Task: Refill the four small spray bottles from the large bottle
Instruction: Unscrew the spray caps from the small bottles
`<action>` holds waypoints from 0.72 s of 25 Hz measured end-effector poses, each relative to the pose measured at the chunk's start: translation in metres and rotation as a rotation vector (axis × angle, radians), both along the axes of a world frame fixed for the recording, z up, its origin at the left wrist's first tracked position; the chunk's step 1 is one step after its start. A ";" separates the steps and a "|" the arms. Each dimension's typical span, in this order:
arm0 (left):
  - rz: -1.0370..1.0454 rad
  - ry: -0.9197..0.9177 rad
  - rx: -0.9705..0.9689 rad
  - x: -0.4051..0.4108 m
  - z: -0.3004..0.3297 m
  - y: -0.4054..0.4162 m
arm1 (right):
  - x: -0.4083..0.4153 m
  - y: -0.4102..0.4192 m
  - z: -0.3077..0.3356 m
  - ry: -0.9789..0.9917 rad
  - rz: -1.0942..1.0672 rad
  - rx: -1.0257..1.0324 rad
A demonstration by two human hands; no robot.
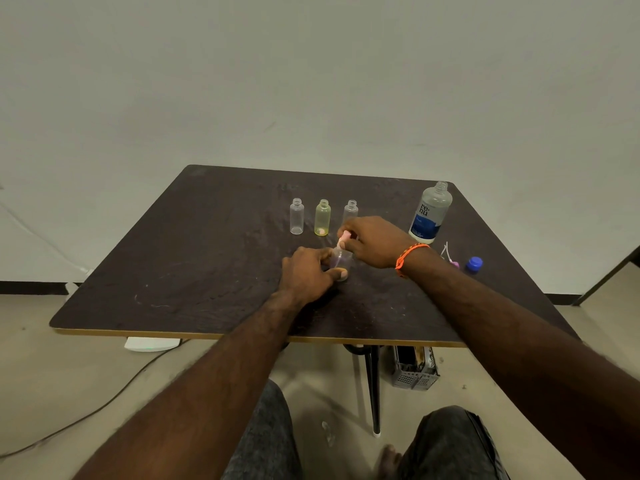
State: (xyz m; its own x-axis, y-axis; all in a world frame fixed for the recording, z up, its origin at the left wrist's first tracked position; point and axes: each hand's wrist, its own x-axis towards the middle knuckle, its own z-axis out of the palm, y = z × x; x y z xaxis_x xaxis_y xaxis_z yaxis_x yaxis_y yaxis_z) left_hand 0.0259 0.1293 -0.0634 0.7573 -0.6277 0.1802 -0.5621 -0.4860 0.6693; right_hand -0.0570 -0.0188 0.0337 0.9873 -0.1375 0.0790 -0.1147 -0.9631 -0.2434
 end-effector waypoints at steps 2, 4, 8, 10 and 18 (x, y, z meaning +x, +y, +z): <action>0.004 -0.017 0.005 0.000 0.001 0.001 | -0.003 -0.002 0.008 -0.038 -0.015 0.010; -0.004 -0.017 0.008 -0.001 0.002 0.001 | -0.006 -0.007 0.020 -0.098 -0.042 0.013; -0.007 -0.019 0.018 -0.004 0.005 0.001 | -0.023 -0.015 0.031 -0.495 -0.245 0.202; 0.002 -0.042 0.012 -0.006 0.004 0.001 | -0.035 -0.012 0.018 -0.698 -0.410 0.394; 0.010 -0.109 0.033 -0.007 0.004 -0.005 | -0.062 -0.014 -0.073 -0.412 -0.777 0.234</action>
